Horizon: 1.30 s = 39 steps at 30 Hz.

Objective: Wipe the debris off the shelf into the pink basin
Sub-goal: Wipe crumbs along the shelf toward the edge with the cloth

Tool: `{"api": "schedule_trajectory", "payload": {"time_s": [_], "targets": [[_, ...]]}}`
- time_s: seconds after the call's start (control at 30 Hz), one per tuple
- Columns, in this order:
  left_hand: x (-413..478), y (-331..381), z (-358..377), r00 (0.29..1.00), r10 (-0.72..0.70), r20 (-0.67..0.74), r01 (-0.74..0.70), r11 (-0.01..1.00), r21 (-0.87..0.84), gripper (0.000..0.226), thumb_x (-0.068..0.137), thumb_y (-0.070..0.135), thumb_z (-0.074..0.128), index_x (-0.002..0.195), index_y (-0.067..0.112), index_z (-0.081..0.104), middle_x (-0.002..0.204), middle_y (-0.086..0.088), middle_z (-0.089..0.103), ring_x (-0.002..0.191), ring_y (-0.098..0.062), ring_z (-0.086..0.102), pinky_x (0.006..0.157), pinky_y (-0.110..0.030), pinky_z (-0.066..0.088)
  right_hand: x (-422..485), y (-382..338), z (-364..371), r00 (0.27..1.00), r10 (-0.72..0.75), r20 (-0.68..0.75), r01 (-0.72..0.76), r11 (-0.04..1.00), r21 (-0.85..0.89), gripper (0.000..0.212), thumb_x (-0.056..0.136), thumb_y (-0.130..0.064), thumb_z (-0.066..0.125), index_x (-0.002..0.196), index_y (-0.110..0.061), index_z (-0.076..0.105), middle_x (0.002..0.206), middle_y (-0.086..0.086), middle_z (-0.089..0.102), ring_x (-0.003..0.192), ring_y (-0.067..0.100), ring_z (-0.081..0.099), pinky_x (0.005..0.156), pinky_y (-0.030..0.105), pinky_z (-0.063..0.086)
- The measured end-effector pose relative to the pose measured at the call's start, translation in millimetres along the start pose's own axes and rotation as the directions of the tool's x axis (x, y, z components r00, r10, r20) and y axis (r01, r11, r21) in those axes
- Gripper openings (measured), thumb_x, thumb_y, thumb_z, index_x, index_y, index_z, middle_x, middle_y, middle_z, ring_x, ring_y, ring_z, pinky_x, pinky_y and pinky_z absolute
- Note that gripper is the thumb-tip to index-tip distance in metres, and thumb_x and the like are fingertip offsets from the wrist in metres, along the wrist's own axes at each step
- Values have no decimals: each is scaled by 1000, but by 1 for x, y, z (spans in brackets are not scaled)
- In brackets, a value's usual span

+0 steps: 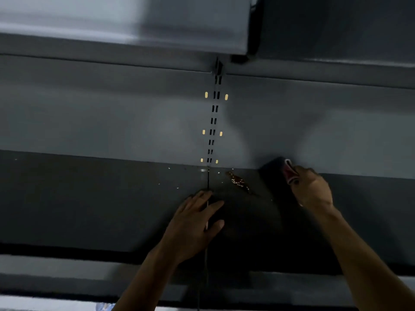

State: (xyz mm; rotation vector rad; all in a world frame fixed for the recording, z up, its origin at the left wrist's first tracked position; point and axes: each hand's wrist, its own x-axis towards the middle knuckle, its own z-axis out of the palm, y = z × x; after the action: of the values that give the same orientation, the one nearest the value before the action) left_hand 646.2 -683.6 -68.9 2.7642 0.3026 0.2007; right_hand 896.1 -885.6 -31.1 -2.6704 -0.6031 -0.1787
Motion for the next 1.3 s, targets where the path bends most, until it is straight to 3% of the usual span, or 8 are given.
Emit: {"api": "schedule_trajectory", "payload": {"time_s": [0.17,0.4,0.53,0.67,0.9,1.07,1.17,1.3], "targets": [[-8,-26,-13,1000,27,3,-27,1000,9,76,82,70,9,150,42,24,163,11,8,149,-7,-2,116,-23,-4,-35,-29,10,996,83,17,-80,990,-112,54,83,-5,56,134,-21,56,119,22,56,92,44,64,78,44,53],[-8,-35,-22,993,119,21,-119,993,-10,74,83,69,9,150,42,26,163,9,9,149,-8,-1,116,-23,-4,-47,-110,48,999,-35,35,35,999,20,52,92,-13,49,140,-32,48,110,17,58,92,41,63,82,42,52],[-11,-56,-29,990,142,14,-142,989,-43,73,83,70,13,149,43,29,163,9,10,149,-7,-1,116,-22,0,-50,-103,24,993,105,-49,-95,980,176,24,90,-17,56,111,-20,66,87,12,69,80,34,68,74,41,58],[-9,-69,-35,991,132,11,-131,989,-65,77,80,70,12,148,39,34,162,6,15,150,-10,3,114,-22,1,-75,-72,0,948,310,-77,-304,949,79,16,88,-18,58,90,-8,69,84,19,71,89,39,67,78,41,53],[-9,-64,-23,992,123,-16,-122,992,17,68,88,63,7,149,40,30,162,2,16,150,-16,7,121,-36,5,-102,-135,16,927,370,65,-367,929,-49,54,79,-12,72,128,-10,51,119,21,56,105,37,59,88,39,49],[-10,-63,-23,994,109,-30,-107,993,42,59,94,59,17,148,41,31,161,4,19,150,-15,8,121,-35,4,-66,-180,42,936,343,76,-328,931,-159,56,90,-21,66,134,-2,38,121,23,50,101,26,58,74,29,49],[-11,-64,-27,992,121,-39,-120,993,25,50,99,52,29,147,39,33,160,4,21,149,-15,10,121,-35,4,-47,-192,54,943,326,69,-323,945,-51,49,93,-18,61,133,-2,40,122,23,50,102,28,58,72,29,45],[-14,-65,-30,991,127,-52,-127,992,-2,49,100,49,32,147,38,34,160,5,21,149,-13,8,121,-33,2,-38,-167,48,942,331,54,-333,906,262,31,88,-16,56,117,-10,61,113,22,63,101,39,62,90,40,51]]}}
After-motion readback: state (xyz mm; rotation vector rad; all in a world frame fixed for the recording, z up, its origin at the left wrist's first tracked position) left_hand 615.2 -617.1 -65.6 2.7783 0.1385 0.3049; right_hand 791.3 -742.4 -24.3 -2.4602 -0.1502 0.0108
